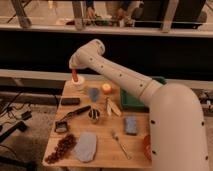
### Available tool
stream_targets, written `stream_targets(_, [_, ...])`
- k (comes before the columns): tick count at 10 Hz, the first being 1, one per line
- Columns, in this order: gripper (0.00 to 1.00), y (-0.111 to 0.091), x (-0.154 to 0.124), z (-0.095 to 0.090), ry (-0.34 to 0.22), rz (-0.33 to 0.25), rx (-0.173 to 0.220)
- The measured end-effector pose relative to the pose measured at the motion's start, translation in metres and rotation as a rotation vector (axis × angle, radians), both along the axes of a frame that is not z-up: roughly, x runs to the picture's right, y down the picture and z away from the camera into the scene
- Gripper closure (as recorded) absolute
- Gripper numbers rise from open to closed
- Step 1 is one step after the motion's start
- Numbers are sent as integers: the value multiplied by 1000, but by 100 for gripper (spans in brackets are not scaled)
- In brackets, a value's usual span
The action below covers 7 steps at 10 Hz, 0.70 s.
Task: Place pepper in paper cup
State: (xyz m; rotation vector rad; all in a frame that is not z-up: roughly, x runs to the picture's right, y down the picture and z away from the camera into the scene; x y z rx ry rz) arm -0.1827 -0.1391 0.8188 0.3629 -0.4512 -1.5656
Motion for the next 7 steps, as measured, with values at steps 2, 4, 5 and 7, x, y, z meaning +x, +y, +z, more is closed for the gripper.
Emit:
stream_targets(2, [96, -4, -4, 5, -13, -3, 13])
stream_targets(4, [96, -10, -10, 11, -21, -1, 20])
stream_targets(5, [96, -12, -12, 13, -22, -1, 22])
stream_targets(7, [96, -13, -15, 22, -18, -1, 24])
